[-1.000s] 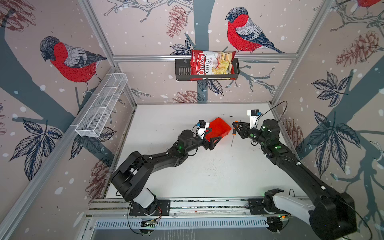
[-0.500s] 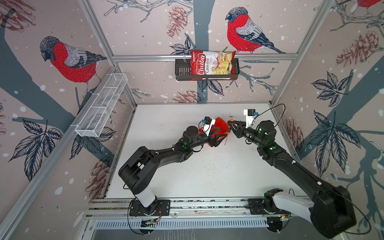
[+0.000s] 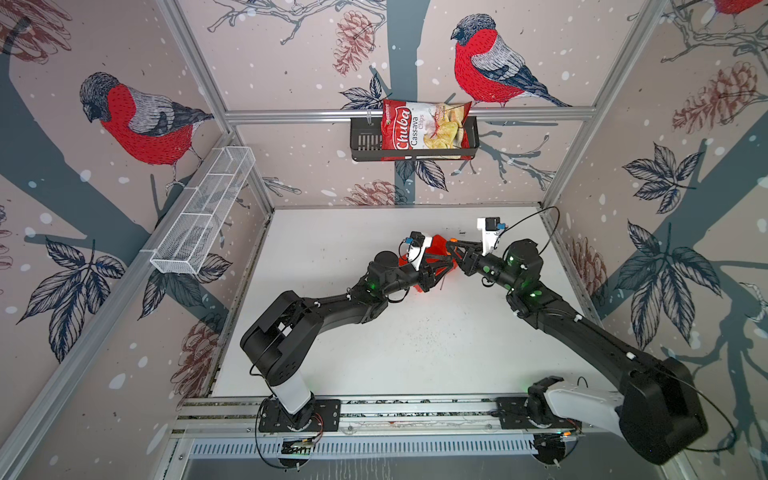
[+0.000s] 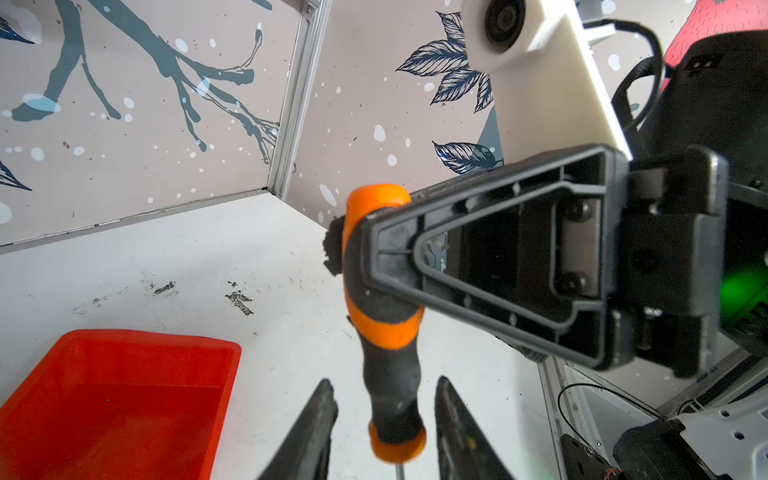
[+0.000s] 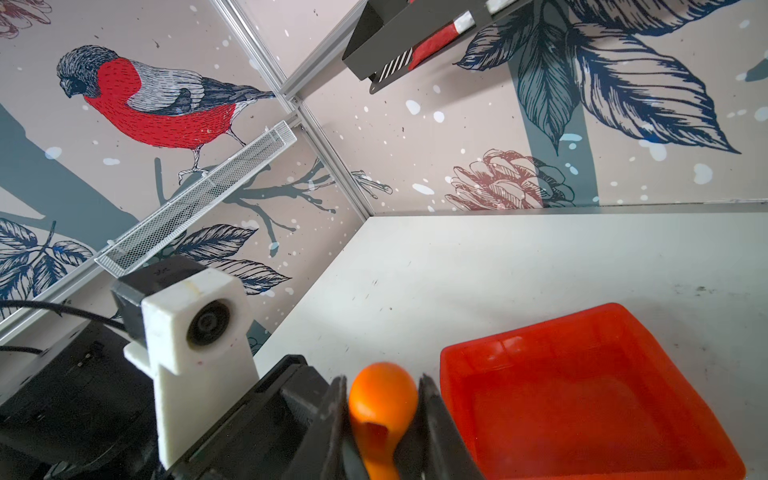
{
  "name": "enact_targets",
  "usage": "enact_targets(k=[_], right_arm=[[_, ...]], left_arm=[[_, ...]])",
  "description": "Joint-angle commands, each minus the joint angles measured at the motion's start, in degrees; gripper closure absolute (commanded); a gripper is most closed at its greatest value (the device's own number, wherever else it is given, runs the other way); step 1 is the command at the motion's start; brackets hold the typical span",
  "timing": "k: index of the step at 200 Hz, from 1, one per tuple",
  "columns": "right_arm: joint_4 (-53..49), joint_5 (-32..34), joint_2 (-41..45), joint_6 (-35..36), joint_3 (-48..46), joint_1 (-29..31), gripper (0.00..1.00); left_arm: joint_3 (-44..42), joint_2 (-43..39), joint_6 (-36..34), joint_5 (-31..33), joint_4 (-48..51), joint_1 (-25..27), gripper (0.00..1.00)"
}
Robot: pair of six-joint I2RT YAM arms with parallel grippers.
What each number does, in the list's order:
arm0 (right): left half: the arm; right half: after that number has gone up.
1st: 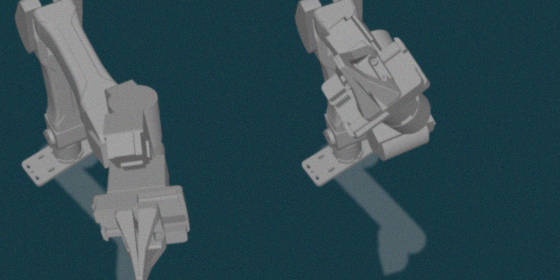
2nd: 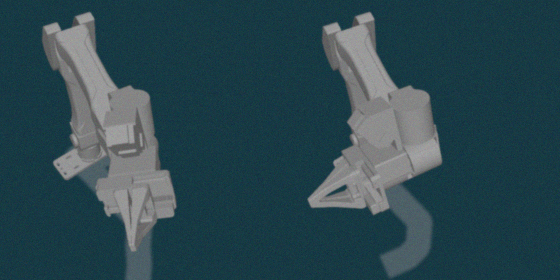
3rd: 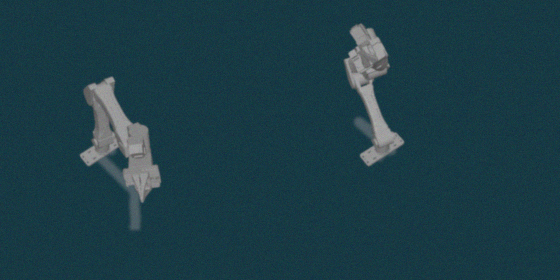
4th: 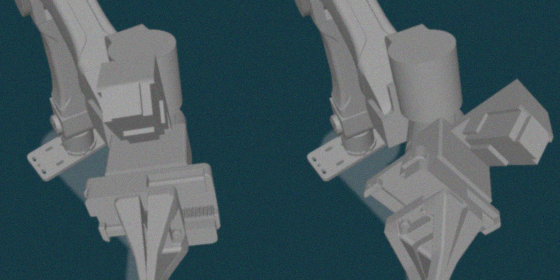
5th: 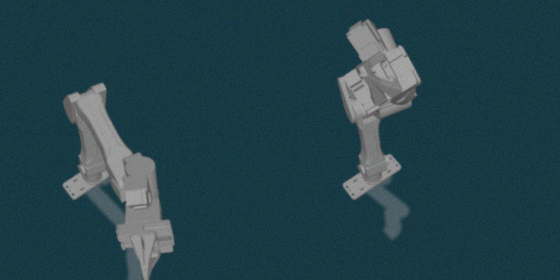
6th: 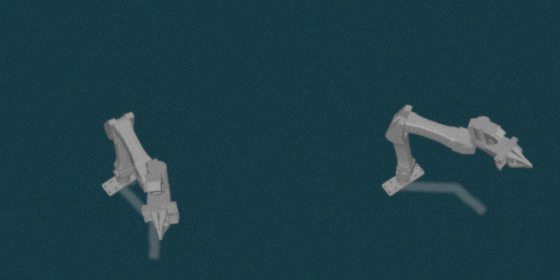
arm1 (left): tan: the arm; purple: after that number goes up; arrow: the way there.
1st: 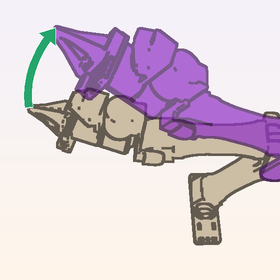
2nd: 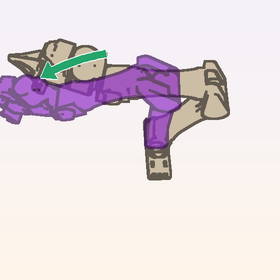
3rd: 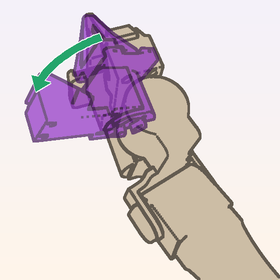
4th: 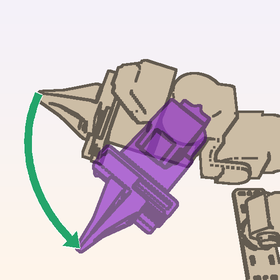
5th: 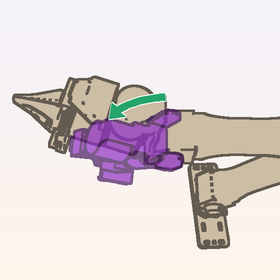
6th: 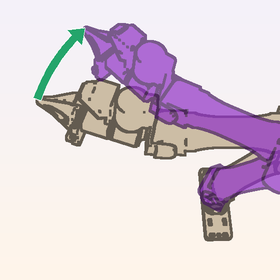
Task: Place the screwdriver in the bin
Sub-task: 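Grasp the screwdriver handle with the left gripper and open the right gripper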
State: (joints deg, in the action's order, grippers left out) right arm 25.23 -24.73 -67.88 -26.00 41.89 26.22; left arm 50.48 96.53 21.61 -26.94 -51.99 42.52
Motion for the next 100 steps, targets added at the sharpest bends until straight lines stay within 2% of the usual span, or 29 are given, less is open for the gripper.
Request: enact_targets(k=[1,47,77,89,100], right_arm=[[2.74,0.30,0.01,-0.12,0.39,0.34,0.99],[3.74,2.26,0.89,-0.28,-1.07,1.84,0.99],[4.32,2.66,1.34,-0.64,-2.01,2.10,0.97],[4.00,2.76,1.59,-0.41,-1.92,2.10,0.92],[3.28,2.85,1.87,0.34,-1.69,2.15,0.81]], left_arm=[[-0.01,-0.21,0.64,-0.06,-2.77,0.04,0.66],[0.06,-0.63,0.10,0.47,-1.30,0.10,0.71],[-0.03,-0.52,0.10,0.53,-1.54,0.10,0.88],[-0.08,-0.62,-0.07,0.53,-1.36,0.10,0.93],[-0.16,-0.81,-0.53,0.96,-1.20,0.10,0.95]])
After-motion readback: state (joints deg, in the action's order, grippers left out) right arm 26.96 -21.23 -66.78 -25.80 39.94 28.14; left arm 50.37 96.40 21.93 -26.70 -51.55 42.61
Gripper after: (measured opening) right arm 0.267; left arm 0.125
